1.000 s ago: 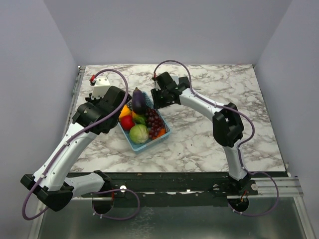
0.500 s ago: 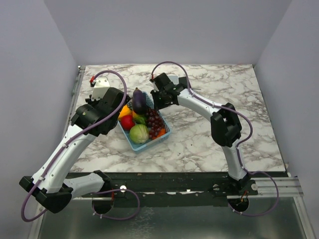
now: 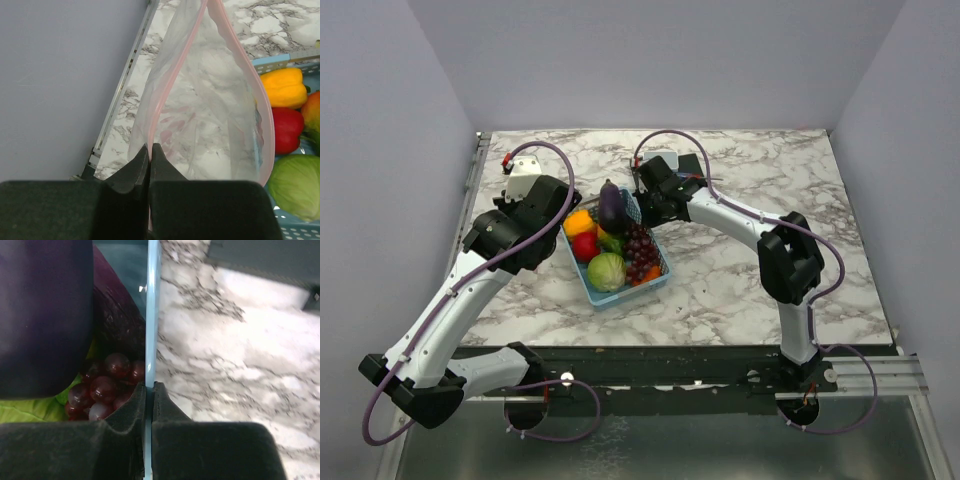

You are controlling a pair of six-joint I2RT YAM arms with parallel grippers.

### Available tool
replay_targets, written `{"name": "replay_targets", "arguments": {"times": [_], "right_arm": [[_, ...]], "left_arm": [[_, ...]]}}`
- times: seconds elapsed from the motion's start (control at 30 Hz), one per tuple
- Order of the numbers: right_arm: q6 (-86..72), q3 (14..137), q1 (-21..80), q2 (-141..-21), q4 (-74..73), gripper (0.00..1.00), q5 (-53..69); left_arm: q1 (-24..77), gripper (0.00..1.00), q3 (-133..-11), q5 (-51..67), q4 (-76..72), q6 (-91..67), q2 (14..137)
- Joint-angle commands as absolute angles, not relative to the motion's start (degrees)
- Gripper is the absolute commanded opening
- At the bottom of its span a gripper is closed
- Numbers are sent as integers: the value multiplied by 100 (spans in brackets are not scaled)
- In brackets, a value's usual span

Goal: Place the food in the zip-top bag and seal the zipper
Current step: Adjust the bin at the center of the board.

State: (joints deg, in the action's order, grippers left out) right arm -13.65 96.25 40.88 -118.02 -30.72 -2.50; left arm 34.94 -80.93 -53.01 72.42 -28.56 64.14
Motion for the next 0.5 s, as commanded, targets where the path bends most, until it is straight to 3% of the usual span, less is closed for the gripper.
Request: {"name": "replay_targets", "arguments": {"times": [0.0,0.47], "right_arm": [[-1166,8924,4086,-11311,-3349,1,-714],[-1008,7068,3691,-9958,-2935,1,-1154]], "left_arm": [[3474,0,-8060,-5085,7064,-2817,6346],[3472,0,-8045,-4726,6772,-2821,6390]]}}
